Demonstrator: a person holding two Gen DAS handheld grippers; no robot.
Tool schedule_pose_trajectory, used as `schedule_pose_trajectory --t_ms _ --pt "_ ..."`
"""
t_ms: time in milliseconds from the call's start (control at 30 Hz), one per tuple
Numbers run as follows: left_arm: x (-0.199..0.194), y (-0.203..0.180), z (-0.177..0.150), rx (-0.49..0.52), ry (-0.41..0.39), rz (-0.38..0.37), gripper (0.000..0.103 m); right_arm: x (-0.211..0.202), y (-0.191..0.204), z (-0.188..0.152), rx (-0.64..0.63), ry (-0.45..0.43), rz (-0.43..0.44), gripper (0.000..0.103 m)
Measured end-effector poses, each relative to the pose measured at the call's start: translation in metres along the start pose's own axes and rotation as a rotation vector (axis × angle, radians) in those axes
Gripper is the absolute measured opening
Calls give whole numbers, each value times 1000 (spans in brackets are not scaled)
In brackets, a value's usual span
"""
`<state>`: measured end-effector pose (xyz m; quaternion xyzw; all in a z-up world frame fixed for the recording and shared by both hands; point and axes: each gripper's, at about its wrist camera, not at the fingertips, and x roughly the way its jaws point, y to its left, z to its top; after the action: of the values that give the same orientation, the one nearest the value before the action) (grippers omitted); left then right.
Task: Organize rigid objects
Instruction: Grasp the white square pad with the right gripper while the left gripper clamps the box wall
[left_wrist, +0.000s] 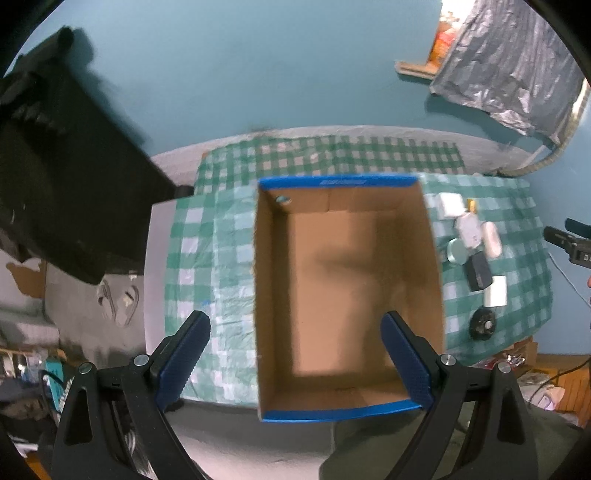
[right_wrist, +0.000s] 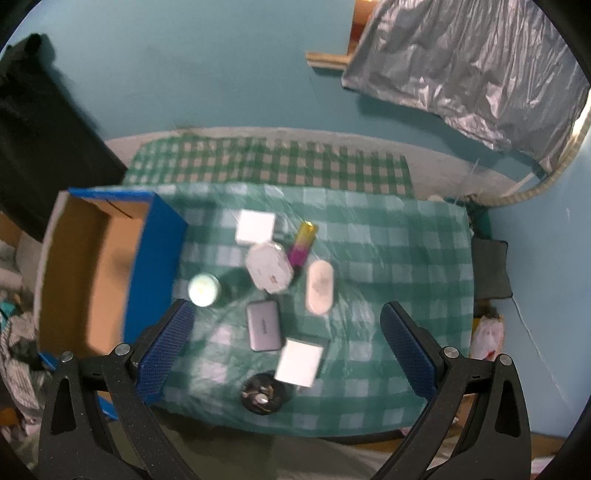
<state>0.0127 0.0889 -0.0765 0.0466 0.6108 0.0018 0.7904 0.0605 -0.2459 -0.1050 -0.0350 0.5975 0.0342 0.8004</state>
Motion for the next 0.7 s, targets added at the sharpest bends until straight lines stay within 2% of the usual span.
schedule_pose_trajectory --t_ms 167,333,600,700 --pt "27 22 -12 -28 49 27 94 32 -9 -10 -8 61 7 100" --pt "51 39 -22 -62 90 10 93 64 -13 -22 -18 130 9 98" --pt "83 43 -36 -72 141 -3 93 112 -20 -51 -18 249 9 98" --pt "95 44 -43 -79 164 -12 91 130 -22 -63 -8 295 -1 89"
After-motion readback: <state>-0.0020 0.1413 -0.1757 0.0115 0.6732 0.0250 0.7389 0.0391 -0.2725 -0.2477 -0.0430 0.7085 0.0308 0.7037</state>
